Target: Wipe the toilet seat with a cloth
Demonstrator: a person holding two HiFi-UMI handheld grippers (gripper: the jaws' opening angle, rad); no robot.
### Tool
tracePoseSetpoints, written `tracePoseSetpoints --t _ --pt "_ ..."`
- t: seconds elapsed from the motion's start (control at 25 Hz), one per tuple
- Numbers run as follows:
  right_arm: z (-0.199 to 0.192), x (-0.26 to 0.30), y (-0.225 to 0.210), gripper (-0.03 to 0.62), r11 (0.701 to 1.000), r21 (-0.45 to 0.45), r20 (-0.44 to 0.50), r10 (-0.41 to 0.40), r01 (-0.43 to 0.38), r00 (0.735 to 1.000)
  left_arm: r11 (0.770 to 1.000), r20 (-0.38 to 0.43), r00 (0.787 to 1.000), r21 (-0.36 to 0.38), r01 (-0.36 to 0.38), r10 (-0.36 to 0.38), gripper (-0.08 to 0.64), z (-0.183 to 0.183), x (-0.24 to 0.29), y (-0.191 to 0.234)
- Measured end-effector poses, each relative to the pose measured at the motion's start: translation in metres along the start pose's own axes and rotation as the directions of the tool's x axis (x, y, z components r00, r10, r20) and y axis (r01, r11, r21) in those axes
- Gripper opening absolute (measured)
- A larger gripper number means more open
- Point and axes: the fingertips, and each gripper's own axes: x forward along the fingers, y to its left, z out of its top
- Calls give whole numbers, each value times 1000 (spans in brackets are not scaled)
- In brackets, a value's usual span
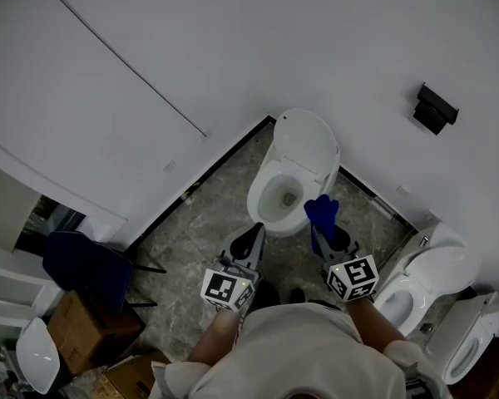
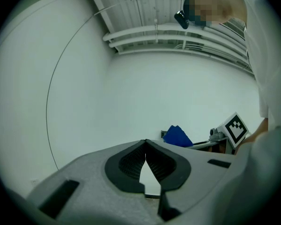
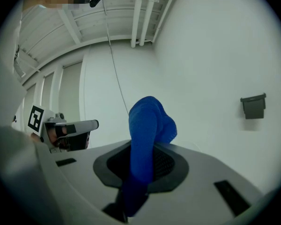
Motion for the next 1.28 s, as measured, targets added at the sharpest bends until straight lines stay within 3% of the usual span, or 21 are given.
tracePoseSetpoints --t 0.4,0.64,0.84,1.28 --pt "-13 56 -23 63 999 12 -25 -39 39 999 999 -25 999 -19 31 -31 8 -25 43 53" --pt "-50 108 -40 63 999 -3 1 -45 45 999 1000 43 999 21 18 -19 8 -60 66 96" --pt "-101 150 -66 63 998 6 11 -68 68 998 1000 47 999 -9 12 -12 8 -120 91 125" --pt "-237 225 -114 63 993 -28 63 -116 118 991 1000 105 994 7 19 -19 8 -264 125 181"
